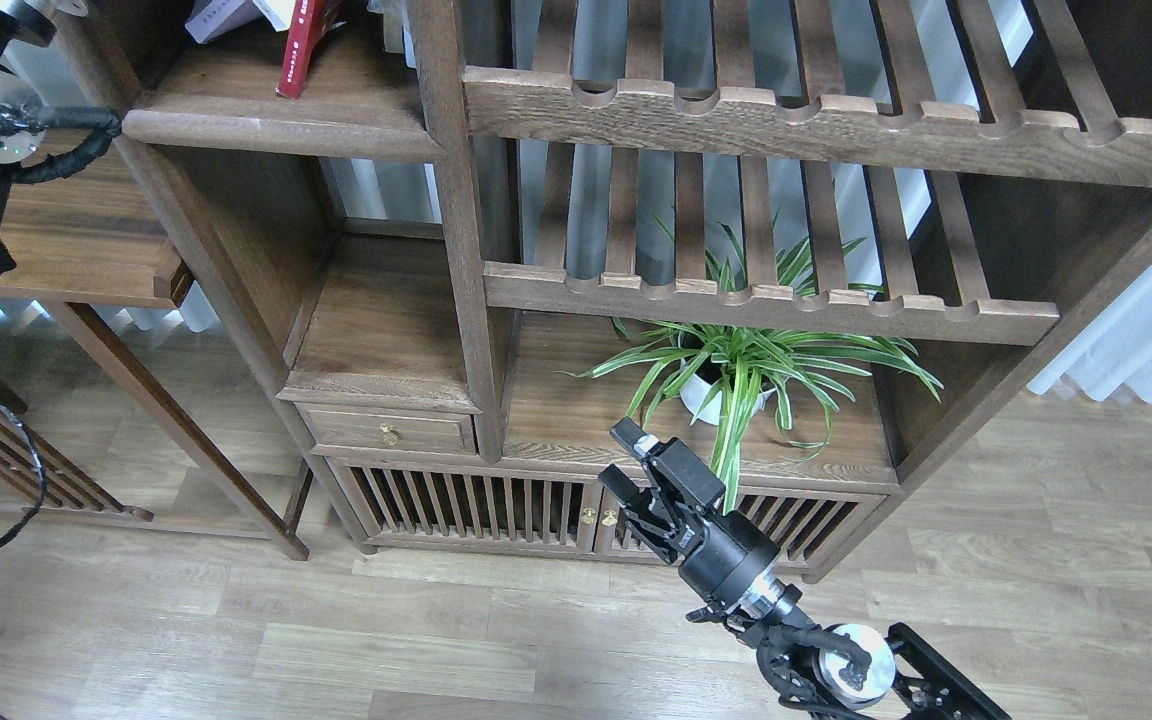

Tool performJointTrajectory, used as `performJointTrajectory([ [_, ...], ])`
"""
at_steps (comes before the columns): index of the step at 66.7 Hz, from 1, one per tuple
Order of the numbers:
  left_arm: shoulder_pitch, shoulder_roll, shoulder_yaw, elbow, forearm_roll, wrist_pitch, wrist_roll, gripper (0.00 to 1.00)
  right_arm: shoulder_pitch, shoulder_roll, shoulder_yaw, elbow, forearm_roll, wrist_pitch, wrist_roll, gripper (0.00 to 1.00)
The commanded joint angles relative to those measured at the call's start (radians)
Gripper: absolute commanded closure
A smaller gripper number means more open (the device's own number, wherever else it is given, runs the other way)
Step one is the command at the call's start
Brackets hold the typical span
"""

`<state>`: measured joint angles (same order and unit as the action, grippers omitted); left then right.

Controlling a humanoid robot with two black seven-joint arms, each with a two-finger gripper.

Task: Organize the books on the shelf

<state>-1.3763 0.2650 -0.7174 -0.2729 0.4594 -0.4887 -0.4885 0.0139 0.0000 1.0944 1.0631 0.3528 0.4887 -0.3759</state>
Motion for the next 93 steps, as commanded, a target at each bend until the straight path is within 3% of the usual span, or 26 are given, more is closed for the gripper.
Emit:
performJointTrajectory([
  [1, 0.000, -0.016, 0.001, 0.001, -0.013, 0.000, 0.000, 0.30, 0.000, 0.000, 0.001, 0.000, 0.000, 0.000, 0.000, 0.01],
  [9, 0.011, -0.039, 0.001, 0.003, -0.019, 0.000, 0.000, 0.17, -0.002, 0.000, 0.001, 0.000, 0.000, 0.000, 0.000, 0.01],
  [29, 0.054, -0.142, -0.002, 0.003, -0.208, 0.019, 0.000, 0.04, -0.006, 0.000, 0.001, 0.000, 0.000, 0.000, 0.000, 0.01],
  [65, 0.095, -0.265, -0.048, -0.005, -0.726, 0.056, 0.000, 0.05, -0.014, 0.000, 0.002, 0.000, 0.000, 0.000, 0.000, 0.01],
  [74, 0.094, -0.265, -0.054, -0.005, -0.772, 0.070, 0.000, 0.05, -0.015, 0.000, 0.002, 0.000, 0.000, 0.000, 0.000, 0.01],
  [84, 0.083, -0.265, -0.048, -0.008, -0.775, 0.156, 0.000, 0.06, -0.017, 0.000, 0.001, 0.000, 0.000, 0.000, 0.000, 0.01],
  [93, 0.077, -0.265, -0.028, -0.008, -0.762, 0.157, 0.000, 0.03, -0.018, 0.000, 0.002, 0.000, 0.002, 0.000, 0.000, 0.01],
])
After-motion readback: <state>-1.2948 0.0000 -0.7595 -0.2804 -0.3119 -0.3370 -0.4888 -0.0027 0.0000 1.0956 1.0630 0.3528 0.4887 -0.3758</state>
